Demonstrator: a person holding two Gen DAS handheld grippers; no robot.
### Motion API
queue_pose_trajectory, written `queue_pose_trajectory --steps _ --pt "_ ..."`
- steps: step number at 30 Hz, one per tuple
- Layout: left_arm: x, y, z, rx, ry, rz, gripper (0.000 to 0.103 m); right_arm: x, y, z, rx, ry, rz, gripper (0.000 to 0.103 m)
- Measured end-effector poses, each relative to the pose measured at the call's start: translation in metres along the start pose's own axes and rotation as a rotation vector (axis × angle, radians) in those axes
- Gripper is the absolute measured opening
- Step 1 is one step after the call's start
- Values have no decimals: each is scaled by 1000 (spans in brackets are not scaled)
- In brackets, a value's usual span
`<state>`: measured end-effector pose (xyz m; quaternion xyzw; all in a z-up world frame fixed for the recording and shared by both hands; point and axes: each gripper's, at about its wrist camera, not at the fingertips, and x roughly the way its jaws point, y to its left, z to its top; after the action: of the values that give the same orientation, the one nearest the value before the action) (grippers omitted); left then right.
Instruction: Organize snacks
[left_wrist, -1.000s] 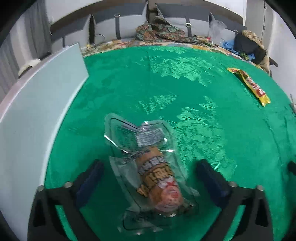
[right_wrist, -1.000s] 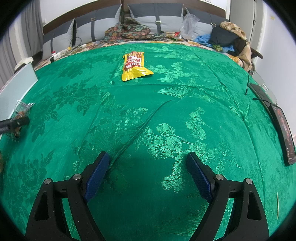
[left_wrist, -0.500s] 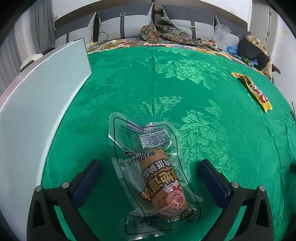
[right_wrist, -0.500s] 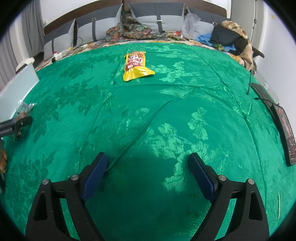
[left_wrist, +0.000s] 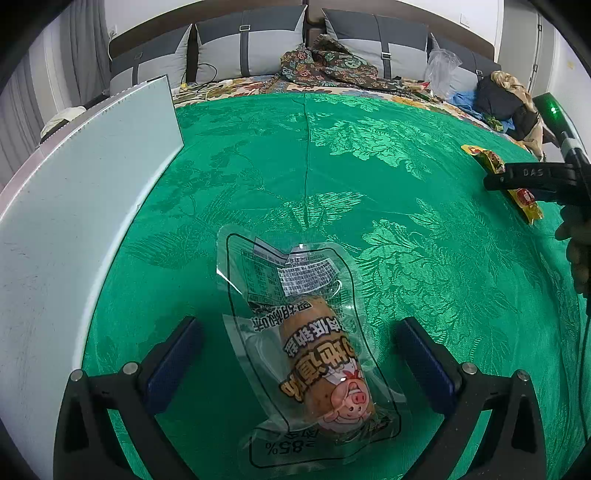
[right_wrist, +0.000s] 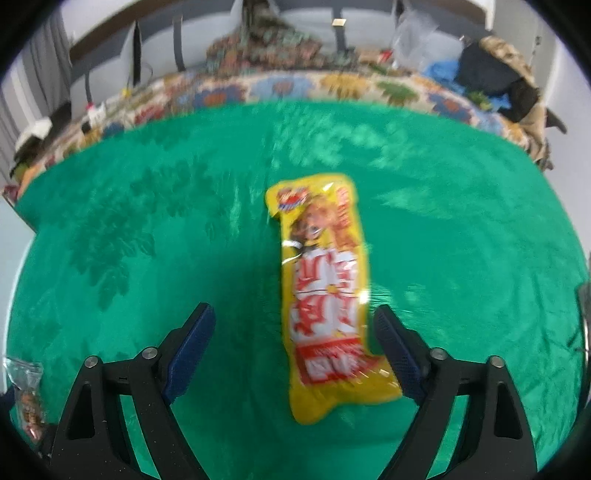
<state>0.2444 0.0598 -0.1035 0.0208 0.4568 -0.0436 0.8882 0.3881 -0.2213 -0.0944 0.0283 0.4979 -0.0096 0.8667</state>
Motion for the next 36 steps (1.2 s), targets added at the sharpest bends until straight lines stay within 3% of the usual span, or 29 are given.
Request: queue_pose_trajectory --steps 1,2,3,9,16,20,23,26,27,36 --pt "1 0 0 0 0 0 103 3 0 -1 -5 2 -9 88" --pt "0 0 0 0 0 0 103 2 -1 -3 -1 -16 -16 78" --pt "0 0 0 0 0 0 103 -1 -5 -4 10 -30 -30 50" --pt "0 0 0 0 0 0 103 -20 -15 -28 -37 -5 28 45" --pt "0 0 0 0 0 0 103 -94 -23 -127 -9 -8 140 45" --pt "0 0 0 0 0 1 103 -111 -6 -178 -35 -64 118 46" --pt "0 0 0 0 0 1 103 -108 5 -190 -64 -138 71 52" --pt "0 0 0 0 1 1 103 -99 13 -187 -99 -149 55 81" --pt "0 0 0 0 0 1 103 -96 15 -184 -111 -138 38 84" --pt "0 0 0 0 1 1 103 -95 13 -187 -98 -135 27 88"
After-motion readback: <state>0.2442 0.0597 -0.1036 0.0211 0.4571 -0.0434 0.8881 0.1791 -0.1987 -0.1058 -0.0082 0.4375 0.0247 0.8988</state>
